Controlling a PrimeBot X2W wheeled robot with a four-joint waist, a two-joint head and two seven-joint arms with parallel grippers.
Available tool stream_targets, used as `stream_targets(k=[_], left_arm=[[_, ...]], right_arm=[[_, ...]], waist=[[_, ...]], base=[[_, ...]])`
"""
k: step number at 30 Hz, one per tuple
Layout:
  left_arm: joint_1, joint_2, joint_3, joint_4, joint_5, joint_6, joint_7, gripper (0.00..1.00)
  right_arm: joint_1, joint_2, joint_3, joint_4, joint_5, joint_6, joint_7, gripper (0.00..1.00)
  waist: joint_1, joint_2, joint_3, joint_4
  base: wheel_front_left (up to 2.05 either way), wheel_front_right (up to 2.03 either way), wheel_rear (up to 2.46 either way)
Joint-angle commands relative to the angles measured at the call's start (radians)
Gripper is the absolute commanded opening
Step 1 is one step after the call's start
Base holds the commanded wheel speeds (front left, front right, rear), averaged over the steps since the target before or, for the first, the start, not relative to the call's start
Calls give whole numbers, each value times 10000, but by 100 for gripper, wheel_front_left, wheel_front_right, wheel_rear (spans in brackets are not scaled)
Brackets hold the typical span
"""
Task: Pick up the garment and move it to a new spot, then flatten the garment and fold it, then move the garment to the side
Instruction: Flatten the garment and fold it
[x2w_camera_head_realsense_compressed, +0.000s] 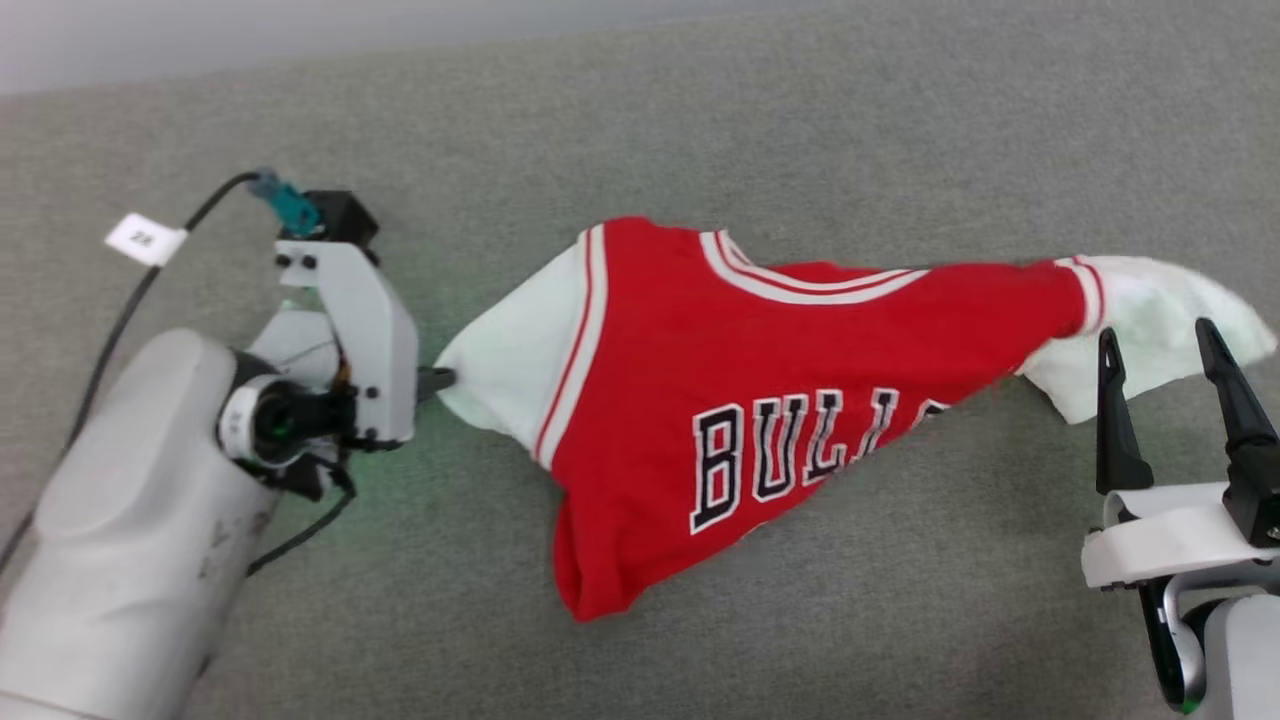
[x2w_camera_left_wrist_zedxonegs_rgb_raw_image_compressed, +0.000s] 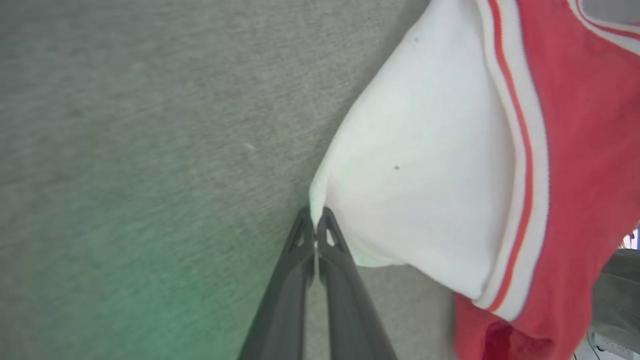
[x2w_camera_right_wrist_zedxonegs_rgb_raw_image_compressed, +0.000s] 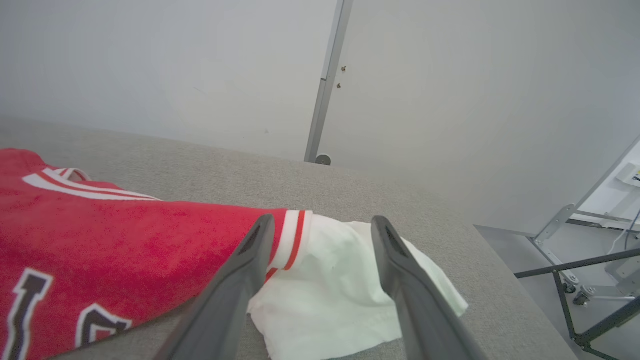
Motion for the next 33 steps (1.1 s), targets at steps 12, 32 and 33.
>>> stream_targets(k=[12, 32, 33], left_arm=[[1281, 1381, 321, -1642, 167, 578, 14, 0], [2576, 1889, 433, -2329, 222, 717, -657, 100], [2553, 1894, 449, -2331, 216, 692, -729, 100]], right_arm=[[388, -242, 9, 207, -101, -10, -55, 100], [687, -299, 274, 629, -39, -10, -53, 100], [660, -308, 283, 635, -15, -10, -53, 100]], waist=[[0, 0, -760, 915], [0, 0, -1399, 1172], [0, 0, -1420, 1165]], base=[[0, 0, 0], [0, 0, 0], [0, 0, 0]])
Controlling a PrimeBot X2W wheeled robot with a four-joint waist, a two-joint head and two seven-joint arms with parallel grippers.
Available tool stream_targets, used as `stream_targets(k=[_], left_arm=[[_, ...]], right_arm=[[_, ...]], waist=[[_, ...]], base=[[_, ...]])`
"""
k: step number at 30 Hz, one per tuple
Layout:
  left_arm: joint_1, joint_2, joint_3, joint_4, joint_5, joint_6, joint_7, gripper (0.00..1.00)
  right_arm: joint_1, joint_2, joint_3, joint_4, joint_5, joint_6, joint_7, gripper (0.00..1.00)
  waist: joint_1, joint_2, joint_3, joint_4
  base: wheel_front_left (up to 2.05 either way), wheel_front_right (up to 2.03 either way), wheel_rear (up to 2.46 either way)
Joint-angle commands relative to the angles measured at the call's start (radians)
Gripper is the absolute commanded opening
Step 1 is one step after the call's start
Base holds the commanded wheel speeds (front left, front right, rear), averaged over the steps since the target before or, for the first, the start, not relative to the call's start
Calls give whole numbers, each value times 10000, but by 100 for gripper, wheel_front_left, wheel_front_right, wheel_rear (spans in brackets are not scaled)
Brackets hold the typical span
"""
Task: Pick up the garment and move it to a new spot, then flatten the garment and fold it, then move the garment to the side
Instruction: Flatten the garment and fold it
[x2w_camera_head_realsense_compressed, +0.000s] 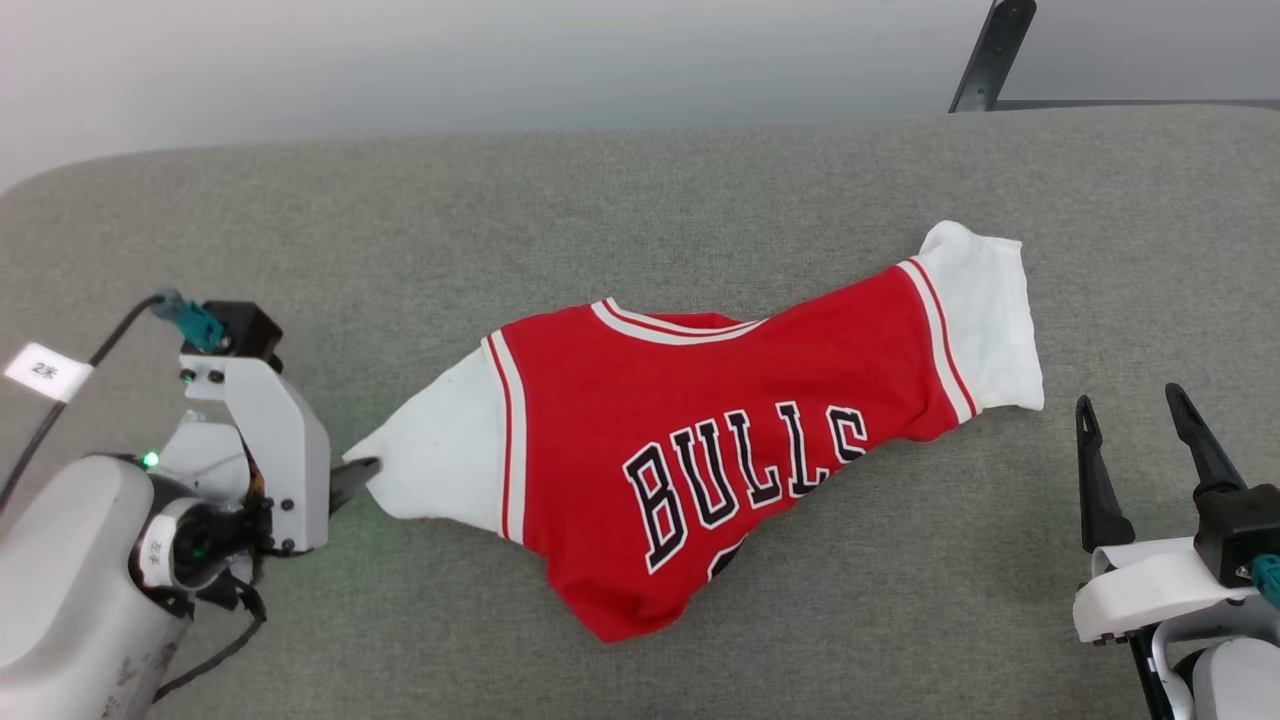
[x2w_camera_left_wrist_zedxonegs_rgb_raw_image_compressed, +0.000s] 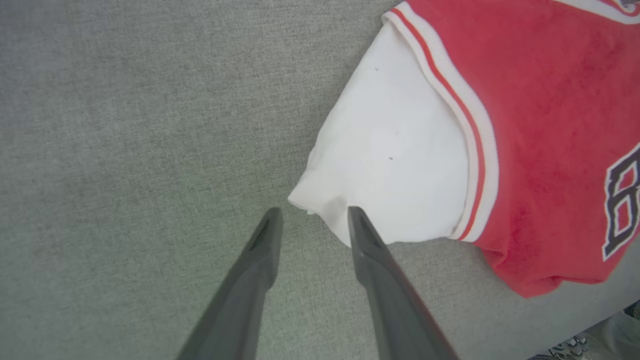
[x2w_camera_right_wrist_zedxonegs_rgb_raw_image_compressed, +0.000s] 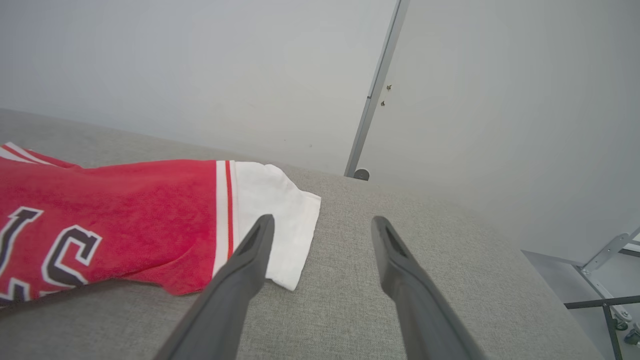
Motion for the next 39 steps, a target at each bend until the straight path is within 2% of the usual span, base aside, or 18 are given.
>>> stream_targets(k=[1, 12, 18, 22, 25, 26, 33, 39], left_arm=[[-49, 16, 54, -4, 57, -40, -110, 100], [38, -26, -102, -109, 198, -426, -564, 100], [-201, -40, -208, 738, 327, -720, -811, 100], [-359, -243, -237, 1459, 101, -931, -783, 100], [-519, -414, -294, 1921, -10, -1040, -756, 16], [-571, -521, -304, 2059, -80, -1058, -683, 0], [-1038, -1008, -460, 2509, -201, -1231, -691, 0], [-1534, -1360, -618, 2525, -176, -1366, -841, 0]], right_arm=[[24, -8, 26, -8, 72, -10, -57, 100], [176, 87, 73, -468, 227, -10, -55, 100], [95, 16, 138, -1037, 285, -10, -54, 100], [-116, -137, 201, -1260, 406, -10, -35, 100], [-370, -421, 441, -1294, 611, -10, 33, 100], [-482, -559, 542, -1297, 697, -10, 115, 100], [-1645, -1584, 940, -1108, 1416, -10, 1075, 100], [-3003, -2911, 2220, -174, 3128, -10, 3091, 100]], waist=[[0, 0, -35, -19], [0, 0, -194, -185], [0, 0, -74, -399], [0, 0, 71, -483], [0, 0, 180, -471], [0, 0, 226, -447], [0, 0, 539, -112], [0, 0, 934, 391]], base=[[0, 0, 0], [0, 0, 0], [0, 0, 0], [0, 0, 0], [0, 0, 0], [0, 0, 0], [0, 0, 0], [0, 0, 0]])
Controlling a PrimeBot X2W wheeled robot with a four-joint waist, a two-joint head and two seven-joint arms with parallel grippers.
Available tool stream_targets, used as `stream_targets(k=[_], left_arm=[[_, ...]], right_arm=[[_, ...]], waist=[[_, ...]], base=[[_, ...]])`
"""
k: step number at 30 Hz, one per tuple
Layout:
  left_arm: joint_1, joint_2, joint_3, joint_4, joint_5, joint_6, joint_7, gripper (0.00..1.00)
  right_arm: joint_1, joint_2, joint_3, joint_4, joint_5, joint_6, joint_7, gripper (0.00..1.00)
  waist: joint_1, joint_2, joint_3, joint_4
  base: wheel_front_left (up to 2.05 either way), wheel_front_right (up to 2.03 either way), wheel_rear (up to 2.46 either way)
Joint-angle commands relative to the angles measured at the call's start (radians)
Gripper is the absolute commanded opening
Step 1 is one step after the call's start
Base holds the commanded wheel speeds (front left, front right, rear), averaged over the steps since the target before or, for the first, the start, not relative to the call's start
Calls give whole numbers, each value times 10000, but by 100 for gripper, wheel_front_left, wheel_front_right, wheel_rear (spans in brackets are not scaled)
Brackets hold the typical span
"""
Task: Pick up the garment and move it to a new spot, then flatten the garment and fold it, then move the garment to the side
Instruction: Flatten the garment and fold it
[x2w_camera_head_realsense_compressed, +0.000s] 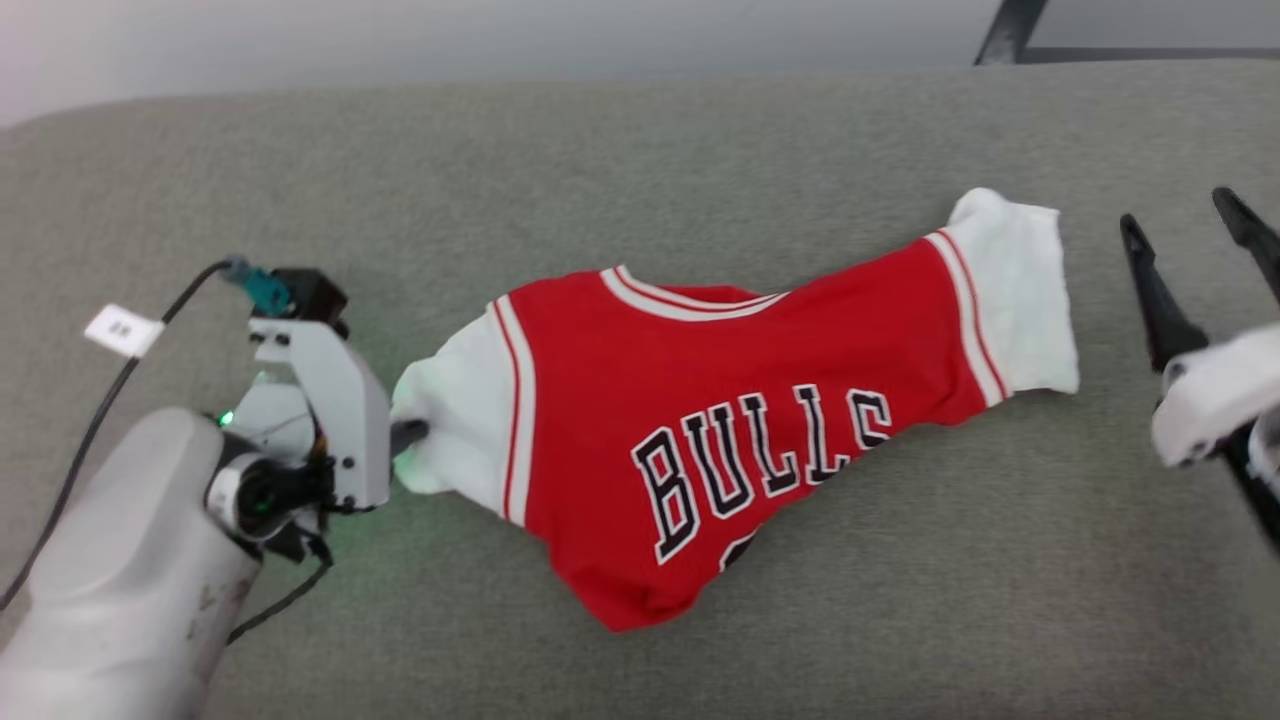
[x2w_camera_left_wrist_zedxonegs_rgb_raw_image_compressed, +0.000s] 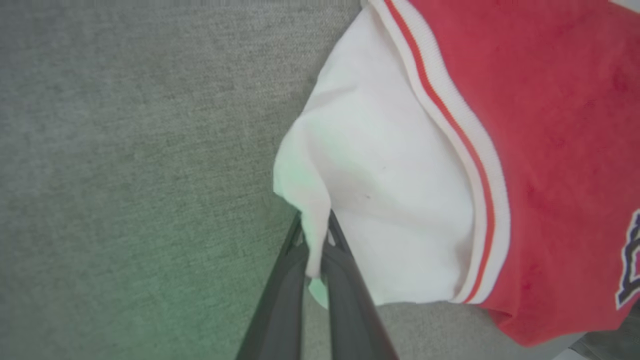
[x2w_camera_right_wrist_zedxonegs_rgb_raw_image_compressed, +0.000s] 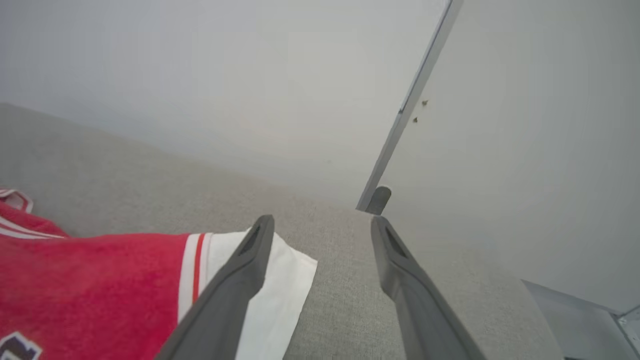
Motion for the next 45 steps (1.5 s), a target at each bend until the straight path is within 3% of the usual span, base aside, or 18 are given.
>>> stream_targets(k=[1, 10, 16, 22, 30, 32, 38, 45], left_arm=[[-170, -107, -59, 5, 35, -65, -80, 0], [-896, -690, -517, 46, 127, -209, -277, 0], [-1188, -906, -779, 118, 4, -252, -423, 0], [-1402, -988, -989, 272, -154, -248, -585, 0], [-1598, -987, -1322, 422, -440, -224, -760, 0], [-1640, -990, -1397, 501, -538, -215, -795, 0], [-1846, -800, -1587, 801, -817, -216, -841, 0], [-2748, -615, -1571, 956, -834, -264, -894, 0]], right_arm=[[-440, -277, 280, 276, 489, -10, 494, 100], [-2525, -1881, 1940, 2092, 2530, -10, 3762, 100], [-3412, -2435, 2791, 2966, 3501, -10, 5331, 100], [-4104, -2540, 3123, 3991, 4030, -10, 6261, 100], [-4504, -2023, 3557, 5219, 4447, 1, 7263, 100], [-4602, -1919, 3722, 5419, 4598, 2, 7394, 0], [-5002, -1971, 4048, 5617, 5003, 15, 7482, 0], [-5771, -1826, 3998, 5211, 5646, 10, 6578, 0]], waist=[[-1, 0, 316, 341], [-1, 0, 977, 1149], [-1, 0, 1301, 1446], [-1, 0, 1622, 1699], [-1, 0, 1842, 1872], [-1, 0, 1861, 1895], [-1, 0, 1568, 1839], [-1, 0, 782, 1636]], base=[[0, 0, 0], [0, 0, 0], [0, 0, 0], [0, 0, 0], [0, 0, 0], [0, 0, 0], [0, 0, 0], [0, 0, 0]])
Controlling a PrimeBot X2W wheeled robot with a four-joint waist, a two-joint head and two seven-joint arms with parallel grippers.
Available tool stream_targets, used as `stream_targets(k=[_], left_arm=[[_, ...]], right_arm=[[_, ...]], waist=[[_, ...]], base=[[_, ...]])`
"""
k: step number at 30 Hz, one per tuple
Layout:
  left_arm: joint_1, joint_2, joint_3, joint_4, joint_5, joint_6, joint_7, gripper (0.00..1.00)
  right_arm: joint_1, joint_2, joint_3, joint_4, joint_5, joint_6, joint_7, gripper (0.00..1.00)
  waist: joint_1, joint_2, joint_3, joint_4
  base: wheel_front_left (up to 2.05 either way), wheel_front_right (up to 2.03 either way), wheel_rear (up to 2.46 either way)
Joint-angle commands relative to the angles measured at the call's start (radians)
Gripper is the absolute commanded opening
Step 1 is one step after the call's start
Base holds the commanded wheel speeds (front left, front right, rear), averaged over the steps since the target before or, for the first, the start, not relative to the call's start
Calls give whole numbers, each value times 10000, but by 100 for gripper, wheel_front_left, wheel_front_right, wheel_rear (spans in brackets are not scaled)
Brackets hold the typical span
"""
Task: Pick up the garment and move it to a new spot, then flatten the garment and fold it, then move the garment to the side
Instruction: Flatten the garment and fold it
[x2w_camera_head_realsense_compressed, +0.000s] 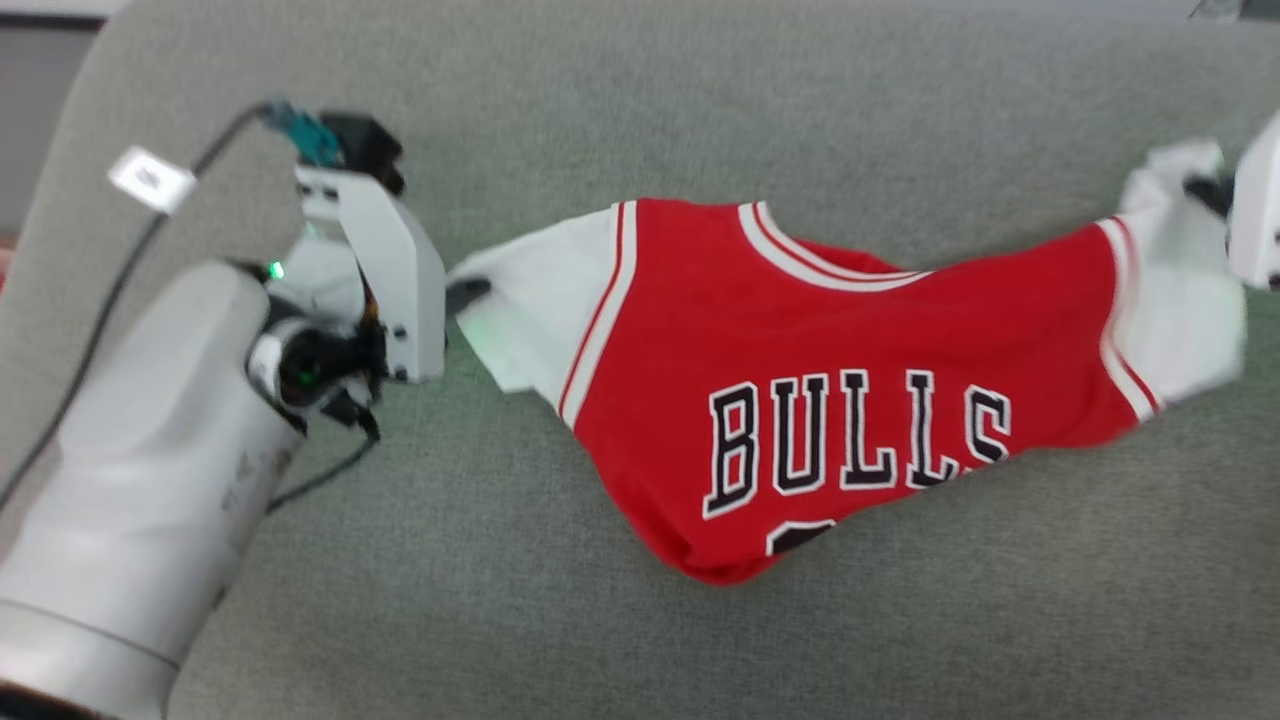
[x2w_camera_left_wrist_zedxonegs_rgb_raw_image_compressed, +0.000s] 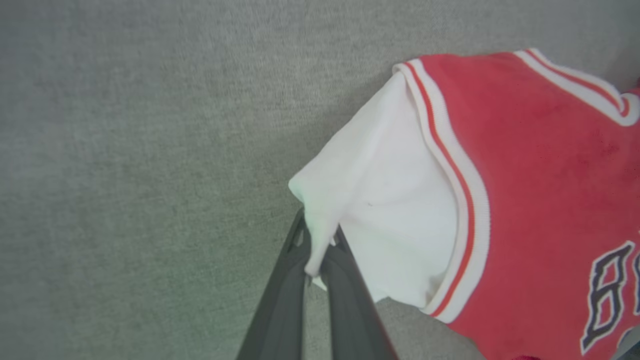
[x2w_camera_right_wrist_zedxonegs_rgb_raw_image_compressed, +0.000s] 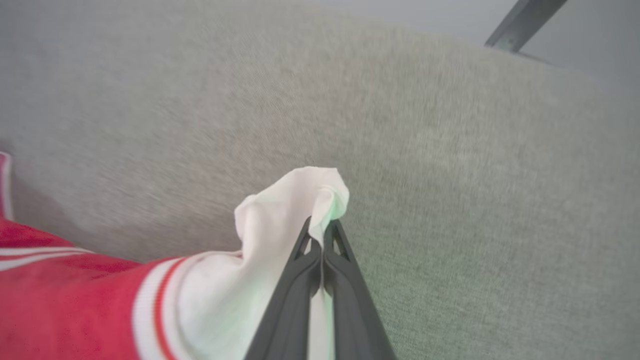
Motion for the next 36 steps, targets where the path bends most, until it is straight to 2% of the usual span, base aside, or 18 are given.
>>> stream_targets(k=[1, 11, 17, 24, 31, 36], left_arm=[[-224, 25, 31, 61, 45, 27, -37, 0], [-2065, 63, -69, 728, 801, 198, -207, 0], [-3379, -34, 9, 1483, 1467, 383, -1283, 0], [-4648, -187, 64, 2536, 2097, 442, -2881, 0], [-5381, -407, -83, 3467, 2373, 250, -3791, 0], [-5881, -523, 9, 3904, 2255, 157, -4253, 0]], right_arm=[[-192, 78, 27, -53, 92, 35, -179, 0], [-1590, 896, 763, 11, -133, 21, -2185, 0], [-2459, 1432, 1166, 734, -507, 21, -3846, 0], [-3514, 1982, 949, 2192, -993, 21, -6024, 0], [-4195, 2373, 1109, 3181, -1063, 21, -6749, 0], [-4816, 2479, 1294, 3505, -1131, 21, -7071, 0]], waist=[[-1, 0, -501, -176], [-1, 0, -2035, -492], [-1, 0, -2739, -655], [-1, 0, -3252, -804], [-1, 0, -3369, -862], [-1, 0, -2778, -911]], base=[[0, 0, 0], [0, 0, 0], [0, 0, 0], [0, 0, 0], [0, 0, 0], [0, 0, 0]])
